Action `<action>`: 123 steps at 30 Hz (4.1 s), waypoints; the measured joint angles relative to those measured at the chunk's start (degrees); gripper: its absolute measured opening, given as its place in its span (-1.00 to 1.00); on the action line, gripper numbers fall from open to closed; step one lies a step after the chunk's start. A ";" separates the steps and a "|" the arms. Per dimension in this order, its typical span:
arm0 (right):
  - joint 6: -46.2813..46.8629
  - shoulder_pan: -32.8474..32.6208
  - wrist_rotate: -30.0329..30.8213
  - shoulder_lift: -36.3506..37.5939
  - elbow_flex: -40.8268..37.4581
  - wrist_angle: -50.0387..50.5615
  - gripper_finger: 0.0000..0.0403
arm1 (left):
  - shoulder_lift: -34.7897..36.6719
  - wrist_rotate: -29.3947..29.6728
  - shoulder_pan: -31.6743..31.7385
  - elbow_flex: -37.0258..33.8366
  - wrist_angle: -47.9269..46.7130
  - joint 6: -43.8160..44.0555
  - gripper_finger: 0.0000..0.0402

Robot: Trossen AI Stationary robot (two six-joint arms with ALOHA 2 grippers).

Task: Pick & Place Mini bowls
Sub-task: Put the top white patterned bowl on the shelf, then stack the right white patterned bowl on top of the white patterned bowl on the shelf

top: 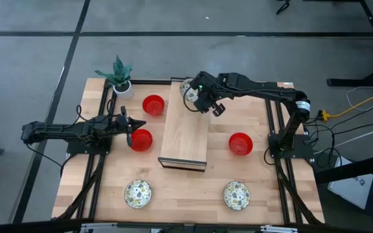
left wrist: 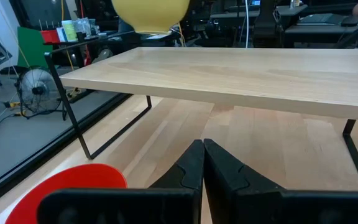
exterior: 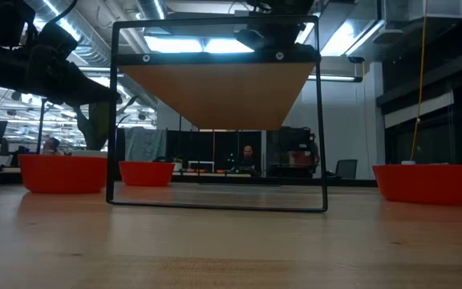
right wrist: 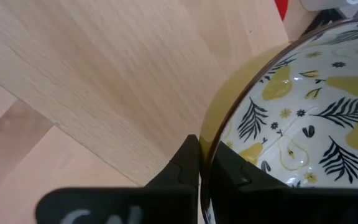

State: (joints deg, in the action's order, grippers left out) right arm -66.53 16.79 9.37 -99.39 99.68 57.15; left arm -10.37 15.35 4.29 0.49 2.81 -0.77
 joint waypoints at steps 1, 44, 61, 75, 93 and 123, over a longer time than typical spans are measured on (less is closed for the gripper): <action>-0.14 0.17 -0.07 0.00 0.00 -0.28 -0.93 | 0.00 0.02 0.00 0.00 0.00 0.02 -0.98; -2.50 1.00 -0.21 -3.76 0.00 1.47 -0.93 | 0.00 0.00 0.00 0.00 -0.01 0.01 -0.98; -2.06 1.06 -1.86 -3.76 0.00 1.83 -0.92 | -0.02 0.02 0.00 0.00 -0.02 0.02 -0.98; 0.10 1.06 0.10 -3.74 0.02 1.01 -0.75 | -0.02 0.02 0.00 0.00 -0.02 0.00 -0.98; 2.26 1.06 0.13 -3.74 0.02 0.45 -0.63 | -0.01 0.02 0.00 0.00 -0.01 0.01 -0.98; 4.90 0.60 3.07 -3.40 0.02 -1.00 -0.05 | -0.01 0.01 -0.01 0.00 0.00 0.01 -0.98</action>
State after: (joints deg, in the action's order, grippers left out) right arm -61.63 17.39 12.44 -102.79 99.70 56.15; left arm -10.39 15.36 4.28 0.49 2.80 -0.76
